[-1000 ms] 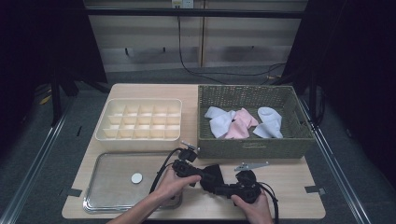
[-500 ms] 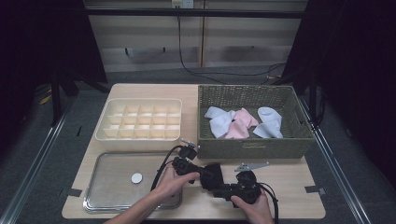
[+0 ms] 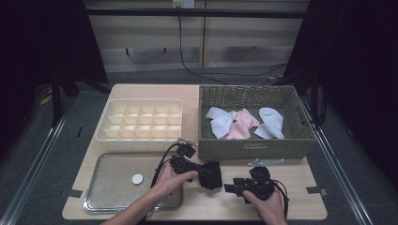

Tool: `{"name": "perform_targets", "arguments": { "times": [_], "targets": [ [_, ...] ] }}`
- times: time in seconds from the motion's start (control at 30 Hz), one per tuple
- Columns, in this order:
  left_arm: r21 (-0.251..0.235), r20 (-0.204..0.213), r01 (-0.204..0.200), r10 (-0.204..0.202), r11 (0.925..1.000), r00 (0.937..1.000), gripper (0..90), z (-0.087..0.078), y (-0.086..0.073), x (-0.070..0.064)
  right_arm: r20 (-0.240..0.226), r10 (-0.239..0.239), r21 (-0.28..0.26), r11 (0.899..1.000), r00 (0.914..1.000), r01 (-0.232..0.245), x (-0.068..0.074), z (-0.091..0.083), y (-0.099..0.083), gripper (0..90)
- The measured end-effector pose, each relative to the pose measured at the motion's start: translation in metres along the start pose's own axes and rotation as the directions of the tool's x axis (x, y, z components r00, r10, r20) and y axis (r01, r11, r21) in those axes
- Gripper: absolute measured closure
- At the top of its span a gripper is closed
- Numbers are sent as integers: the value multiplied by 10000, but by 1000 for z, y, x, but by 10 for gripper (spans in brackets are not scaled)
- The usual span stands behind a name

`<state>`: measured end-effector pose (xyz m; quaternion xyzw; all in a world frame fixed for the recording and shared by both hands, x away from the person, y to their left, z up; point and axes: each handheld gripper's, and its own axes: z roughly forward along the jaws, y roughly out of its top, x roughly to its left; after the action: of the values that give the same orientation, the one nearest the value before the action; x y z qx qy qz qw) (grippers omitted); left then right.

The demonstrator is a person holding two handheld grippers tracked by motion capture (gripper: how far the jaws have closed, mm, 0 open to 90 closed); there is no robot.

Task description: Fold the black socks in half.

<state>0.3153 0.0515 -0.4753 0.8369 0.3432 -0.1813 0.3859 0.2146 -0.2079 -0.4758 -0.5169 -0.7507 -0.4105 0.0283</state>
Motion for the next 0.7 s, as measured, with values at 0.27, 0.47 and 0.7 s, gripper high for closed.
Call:
{"name": "perform_targets", "arguments": {
  "times": [0.27, 0.47, 0.7],
  "targets": [
    [58, -362, -295, 297, 9995, 9989, 624, -11, 0, -4, 425, 328, -523, 9982, 9986, -305, -18, -19, -7, 406],
    [301, -262, -383, 391, 9988, 9989, 625, -19, 0, -3, 477, 472, -966, 9944, 9977, -425, -22, -29, -6, 395],
    [459, -288, -529, 543, 9975, 9981, 624, -24, 1, -4, 552, 561, -1049, 9932, 9969, -501, -24, -31, -6, 378]
  ]
}}
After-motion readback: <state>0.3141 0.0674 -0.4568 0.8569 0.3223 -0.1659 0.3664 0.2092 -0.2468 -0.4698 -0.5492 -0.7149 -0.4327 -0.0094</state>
